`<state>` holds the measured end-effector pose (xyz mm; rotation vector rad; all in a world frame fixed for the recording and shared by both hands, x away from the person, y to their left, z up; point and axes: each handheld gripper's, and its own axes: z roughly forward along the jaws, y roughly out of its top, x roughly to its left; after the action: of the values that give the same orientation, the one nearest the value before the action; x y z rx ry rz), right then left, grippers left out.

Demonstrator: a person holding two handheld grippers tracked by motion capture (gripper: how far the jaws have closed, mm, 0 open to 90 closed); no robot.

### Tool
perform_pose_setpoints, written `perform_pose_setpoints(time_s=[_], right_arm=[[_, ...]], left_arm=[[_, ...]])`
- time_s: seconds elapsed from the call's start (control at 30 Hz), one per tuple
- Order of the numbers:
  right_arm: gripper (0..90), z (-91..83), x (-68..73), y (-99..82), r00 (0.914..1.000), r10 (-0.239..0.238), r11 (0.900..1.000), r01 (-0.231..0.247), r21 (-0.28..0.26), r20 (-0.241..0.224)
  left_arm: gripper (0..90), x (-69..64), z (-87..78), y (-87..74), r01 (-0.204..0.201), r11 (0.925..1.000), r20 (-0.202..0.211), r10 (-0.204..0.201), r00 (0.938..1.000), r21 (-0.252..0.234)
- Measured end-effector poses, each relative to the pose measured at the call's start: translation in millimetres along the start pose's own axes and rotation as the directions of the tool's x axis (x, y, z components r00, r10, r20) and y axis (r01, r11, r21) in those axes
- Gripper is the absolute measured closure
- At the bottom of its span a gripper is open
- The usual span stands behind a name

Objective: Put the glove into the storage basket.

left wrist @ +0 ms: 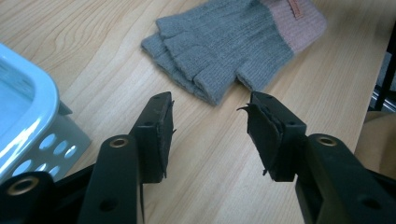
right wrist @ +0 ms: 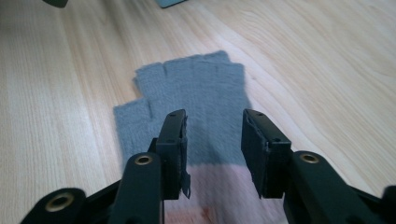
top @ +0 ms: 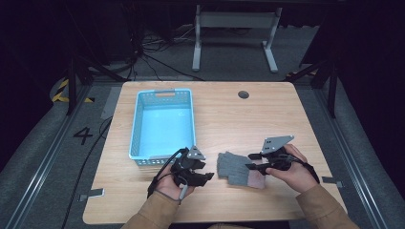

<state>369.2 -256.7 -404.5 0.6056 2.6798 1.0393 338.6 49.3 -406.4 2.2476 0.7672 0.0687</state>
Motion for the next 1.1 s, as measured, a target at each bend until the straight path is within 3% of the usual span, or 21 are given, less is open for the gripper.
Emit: perform_pose_setpoints(time_s=[0.17,0.27,0.47,0.87,1.1], right_arm=[[63.3,-16.0,-6.2,-8.7,0.9982,0.045,0.999,-0.045,0.005,0.039],[63.5,-21.9,-8.4,-12.8,0.9965,0.064,0.9978,-0.065,0.015,0.054],[63.7,-28.3,-10.6,-20.0,0.9952,0.082,0.9957,-0.084,0.039,0.053],[66.6,-32.1,-17.7,-41.5,0.992,0.105,0.982,-0.114,0.15,0.07],[66.4,-26.3,-18.3,-47.4,0.9926,0.105,0.9743,-0.115,0.194,0.062]], left_arm=[[60.0,-0.9,3.1,3.0,-0.003,1.0,0.021,0.003,0.9998,0.003],[62.6,-3.5,6.4,5.5,-0.017,0.9998,0.011,0.017,0.9998,0.008],[60.6,-4.7,14.5,6.7,-0.025,0.9995,0.003,0.025,0.9997,0.017],[53.3,-1.3,34.9,6.6,-0.028,0.9974,-0.021,0.029,0.9994,0.067],[54.5,-1.7,43.4,6.8,-0.045,0.9942,0.011,0.044,0.999,0.098]])
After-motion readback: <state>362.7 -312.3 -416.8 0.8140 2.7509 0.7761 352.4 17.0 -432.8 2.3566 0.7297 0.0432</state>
